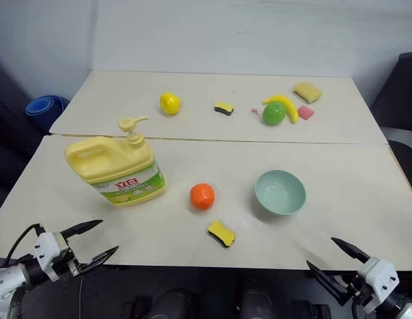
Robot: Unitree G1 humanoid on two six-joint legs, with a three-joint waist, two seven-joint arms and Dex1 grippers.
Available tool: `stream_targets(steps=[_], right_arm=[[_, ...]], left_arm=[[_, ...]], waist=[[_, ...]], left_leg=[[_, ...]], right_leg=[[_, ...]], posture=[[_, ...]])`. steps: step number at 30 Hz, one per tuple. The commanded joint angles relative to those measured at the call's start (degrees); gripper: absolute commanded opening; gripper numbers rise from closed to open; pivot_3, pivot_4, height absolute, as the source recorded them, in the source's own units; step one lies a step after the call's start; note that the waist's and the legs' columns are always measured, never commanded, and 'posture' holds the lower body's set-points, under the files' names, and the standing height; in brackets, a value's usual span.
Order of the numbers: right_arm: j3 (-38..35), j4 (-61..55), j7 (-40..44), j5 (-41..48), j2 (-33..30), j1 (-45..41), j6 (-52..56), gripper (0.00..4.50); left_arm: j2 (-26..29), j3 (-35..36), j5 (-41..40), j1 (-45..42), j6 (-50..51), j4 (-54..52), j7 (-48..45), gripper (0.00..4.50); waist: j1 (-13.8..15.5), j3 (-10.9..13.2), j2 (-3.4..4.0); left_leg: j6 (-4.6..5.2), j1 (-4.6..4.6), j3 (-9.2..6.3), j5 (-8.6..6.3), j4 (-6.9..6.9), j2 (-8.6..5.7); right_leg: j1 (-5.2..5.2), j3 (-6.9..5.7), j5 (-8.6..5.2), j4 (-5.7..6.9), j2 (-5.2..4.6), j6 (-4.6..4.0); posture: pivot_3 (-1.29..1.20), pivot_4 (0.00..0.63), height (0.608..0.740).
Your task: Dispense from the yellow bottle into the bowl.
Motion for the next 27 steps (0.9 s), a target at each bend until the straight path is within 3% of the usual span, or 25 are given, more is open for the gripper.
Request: stream_targets(steps=[1,4,8,14,18,24,27], right_arm=[[-0.4,-2.6,-0.2,2.1,0.2,0.1,-0.1,4.50],[1.3,-8.2,-0.2,3.6,-0.6,0.3,2.9,4.50],[8.5,-26.3,-3.7,7.8,-6.9,1.0,20.9,4.50],[24.0,-36.7,-16.9,2.1,-10.0,-11.8,43.8,4.50],[35.3,-33.8,-22.8,-5.7,-7.1,-22.8,51.2,4.50],[43.8,-24.0,-25.5,-14.7,-4.5,-29.2,53.2,4.50],[45.0,-20.8,-24.5,-15.4,-2.5,-30.6,50.9,3.92]], left_arm=[[0.7,-0.6,-1.3,0.8,4.6,-4.4,0.7,4.48],[2.2,-1.5,-4.8,1.2,12.6,-8.6,-1.5,4.48],[4.3,-1.6,-11.1,0.3,17.7,-16.4,-6.2,4.48],[5.3,-4.9,-9.7,-2.9,18.8,-23.1,-8.0,4.48],[6.0,-5.3,-10.1,-4.6,21.6,-24.3,-7.7,4.48],[6.3,-5.9,-9.9,-5.7,24.6,-26.6,-6.8,4.48],[6.4,-6.2,-10.2,-6.0,26.0,-27.7,-6.8,4.50]], waist=[[0.0,0.0,0.02],[-0.1,0.0,0.04],[-0.1,0.1,0.11],[0.1,0.0,-0.04],[0.0,0.0,-0.07],[0.0,-0.1,-0.13],[-0.2,-0.1,-0.18]], left_leg=[[-0.01,0.00,0.00,0.00,0.00,0.00],[-0.02,0.00,0.02,0.01,0.00,0.00],[-0.04,0.00,0.03,0.02,0.04,0.04],[-0.10,-0.02,-0.03,0.03,0.08,0.04],[-0.15,-0.09,-0.05,0.06,0.10,0.04],[-0.18,-0.10,-0.06,0.09,0.11,0.03],[-0.19,-0.11,-0.05,0.16,0.11,0.03]], right_leg=[[0.00,0.00,0.00,0.00,0.00,0.00],[0.01,0.02,0.00,0.02,0.03,0.00],[0.00,0.06,-0.02,0.11,0.02,-0.03],[-0.03,0.02,-0.03,0.06,0.03,-0.05],[-0.08,-0.03,-0.02,0.02,0.12,-0.04],[-0.06,-0.08,-0.02,0.04,0.19,-0.04],[-0.05,-0.09,-0.02,0.20,0.26,-0.03]], posture=[[0.00,0.150,0.740],[0.00,0.150,0.740],[0.00,0.150,0.740],[0.00,0.150,0.740],[0.00,0.150,0.740],[0.00,0.150,0.740],[0.00,0.150,0.740]])
